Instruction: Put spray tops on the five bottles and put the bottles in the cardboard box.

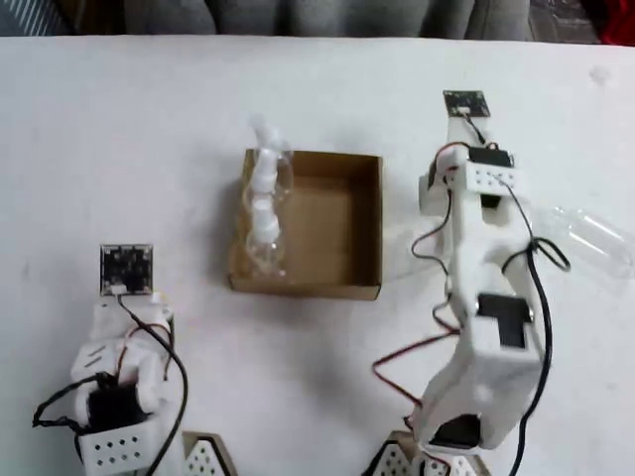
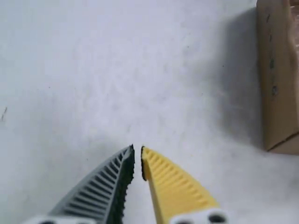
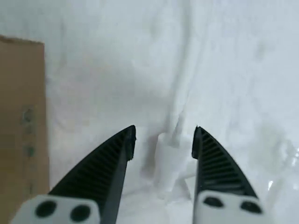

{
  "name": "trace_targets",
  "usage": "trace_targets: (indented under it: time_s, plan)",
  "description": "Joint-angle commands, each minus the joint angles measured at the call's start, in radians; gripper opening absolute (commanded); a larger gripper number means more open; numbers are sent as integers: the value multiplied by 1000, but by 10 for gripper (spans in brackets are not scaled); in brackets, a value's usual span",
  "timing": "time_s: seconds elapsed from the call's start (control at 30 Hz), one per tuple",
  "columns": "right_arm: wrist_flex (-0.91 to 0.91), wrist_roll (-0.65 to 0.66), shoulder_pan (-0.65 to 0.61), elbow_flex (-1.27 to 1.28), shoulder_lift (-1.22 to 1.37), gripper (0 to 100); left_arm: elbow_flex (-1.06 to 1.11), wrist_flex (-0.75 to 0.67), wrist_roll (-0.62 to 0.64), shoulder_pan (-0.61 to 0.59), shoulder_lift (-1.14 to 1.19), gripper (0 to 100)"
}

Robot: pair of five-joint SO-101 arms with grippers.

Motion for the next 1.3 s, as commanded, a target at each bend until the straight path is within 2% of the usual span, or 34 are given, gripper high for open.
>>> trace_targets:
  time_s: [0.0, 0.1, 0.23, 0.27, 0.57, 0.63, 0.7, 0.8, 0.93, 1.07, 1.17, 1.27]
  plan:
    - [-5, 0, 19, -106, 73, 175, -2, 5, -9, -10, 1, 22]
    - [-5, 0, 15, -135, 143, 150, -2, 5, -9, -10, 1, 22]
    - [8, -2, 21, -183, 179, 12, -2, 3, -9, -10, 1, 22]
    - [30, -2, 22, -199, 179, 14, -2, 3, -9, -10, 1, 22]
    - [519, -2, 21, -577, 96, 16, -2, 2, -3, -13, 1, 22]
    - [638, -2, 15, -661, 59, 16, -2, 2, 0, -44, -1, 22]
    - [670, -2, 5, -684, 8, 16, -9, -5, 29, -68, -1, 22]
    - [667, 0, -4, -605, -111, 15, -23, -29, 121, -81, 1, 22]
    - [667, 66, -73, -417, -332, 15, -101, -9, 101, -117, 2, 21]
    - [667, 94, -163, -221, -628, 15, -259, 100, 100, -165, 10, 21]
    - [665, 129, -265, -109, -835, 15, -377, 133, 98, -170, 97, 21]
    - [664, 187, -420, -37, -1000, 15, -523, 130, 100, -183, 278, 21]
